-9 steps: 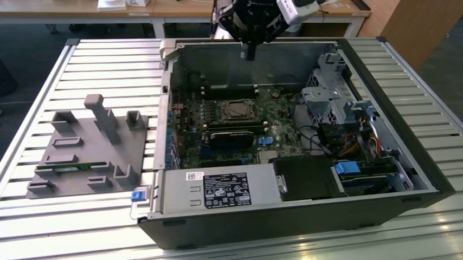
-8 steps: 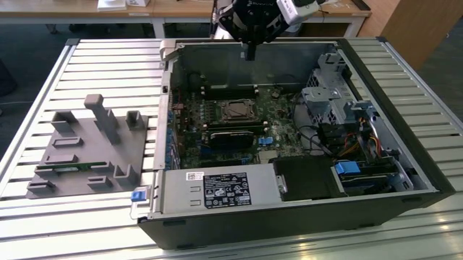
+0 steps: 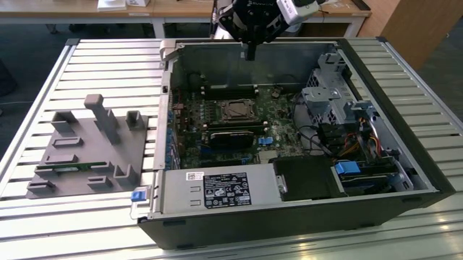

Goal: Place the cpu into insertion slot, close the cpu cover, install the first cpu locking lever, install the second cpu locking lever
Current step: 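Install the second cpu locking lever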

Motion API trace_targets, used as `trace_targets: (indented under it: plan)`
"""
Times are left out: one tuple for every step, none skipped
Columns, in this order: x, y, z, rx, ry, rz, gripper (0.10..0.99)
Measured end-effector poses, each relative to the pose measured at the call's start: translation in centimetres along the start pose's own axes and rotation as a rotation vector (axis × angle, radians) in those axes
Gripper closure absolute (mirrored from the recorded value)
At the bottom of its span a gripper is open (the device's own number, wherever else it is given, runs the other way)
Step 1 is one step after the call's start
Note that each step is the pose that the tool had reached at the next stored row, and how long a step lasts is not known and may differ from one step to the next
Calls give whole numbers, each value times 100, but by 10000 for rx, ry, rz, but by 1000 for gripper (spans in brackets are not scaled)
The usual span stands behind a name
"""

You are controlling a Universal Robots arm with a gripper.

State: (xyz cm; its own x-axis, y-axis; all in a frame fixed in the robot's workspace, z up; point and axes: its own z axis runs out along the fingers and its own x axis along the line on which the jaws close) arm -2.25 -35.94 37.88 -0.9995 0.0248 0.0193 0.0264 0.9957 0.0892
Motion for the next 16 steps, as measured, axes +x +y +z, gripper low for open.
trace_targets:
  plan:
    - [0,-2,1,0,0,0,980]
    - [1,-6,4,0,0,1,980]
    - [2,-11,9,-1,0,0,980]
    - [2,-14,16,-2,-1,0,980]
    - [2,-16,24,-2,-1,0,980]
    - [2,-17,34,-1,0,0,980]
    - [2,-18,48,0,0,0,980]
    - [1,-19,64,1,0,0,980]
    - [1,-21,82,2,2,0,980]
    - [0,-23,100,3,6,1,980]
    - [0,-24,118,2,10,1,980]
    - [0,-26,136,2,11,1,980]
    - [0,-26,143,3,12,1,980]
    - [0,-26,143,4,12,1,980]
    - [0,-26,143,4,13,1,980]
    - [-1,-26,143,5,11,1,980]
